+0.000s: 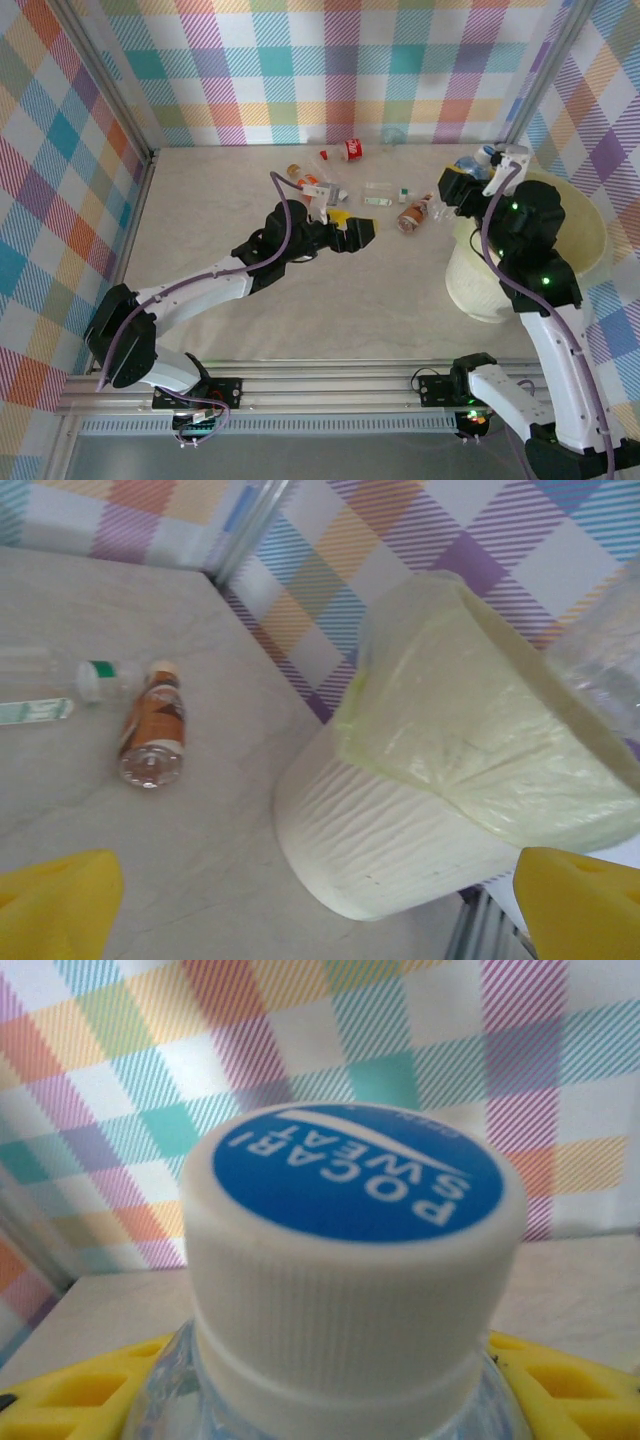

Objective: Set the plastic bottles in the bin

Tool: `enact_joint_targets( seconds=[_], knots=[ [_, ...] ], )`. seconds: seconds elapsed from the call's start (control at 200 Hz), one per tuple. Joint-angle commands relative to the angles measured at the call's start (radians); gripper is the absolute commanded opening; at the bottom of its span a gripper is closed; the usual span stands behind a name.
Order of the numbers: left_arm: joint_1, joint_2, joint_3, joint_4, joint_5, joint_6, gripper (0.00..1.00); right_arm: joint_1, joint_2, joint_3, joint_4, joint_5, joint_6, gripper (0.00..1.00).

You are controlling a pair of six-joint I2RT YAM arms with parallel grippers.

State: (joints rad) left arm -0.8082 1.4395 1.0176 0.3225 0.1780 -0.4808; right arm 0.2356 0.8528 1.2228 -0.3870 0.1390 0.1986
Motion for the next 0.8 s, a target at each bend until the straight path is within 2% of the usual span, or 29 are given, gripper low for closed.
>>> enact_joint_targets(
  seconds=[0.0,0.08,0.23,0.41,0.625,0.795],
  knots=[
    [0.010,-0.031,-0.016,-0.049,-0.099,0.031,1.00,-0.002,-0.030,0.047,0.018,0.137,-0.102,0.44],
    [0.010,-0.031,-0.016,-0.073,-0.134,0.032,1.00,-0.002,-0.035,0.062,0.012,0.220,-0.160,0.44],
    [0.009,-0.022,-0.017,-0.121,-0.218,0.008,1.00,-0.002,-0.017,0.061,0.014,0.463,-0.289,0.45],
    [0.010,-0.001,-0.027,-0.147,-0.301,-0.048,1.00,-0.015,0.045,0.007,0.014,0.667,-0.427,0.46],
    [0.017,0.011,-0.027,-0.201,-0.370,-0.078,1.00,-0.147,0.100,-0.064,0.063,0.734,-0.484,0.45],
    [0.035,0.030,-0.026,-0.240,-0.381,-0.110,1.00,-0.257,0.092,-0.151,0.108,0.749,-0.505,0.47]
  ],
)
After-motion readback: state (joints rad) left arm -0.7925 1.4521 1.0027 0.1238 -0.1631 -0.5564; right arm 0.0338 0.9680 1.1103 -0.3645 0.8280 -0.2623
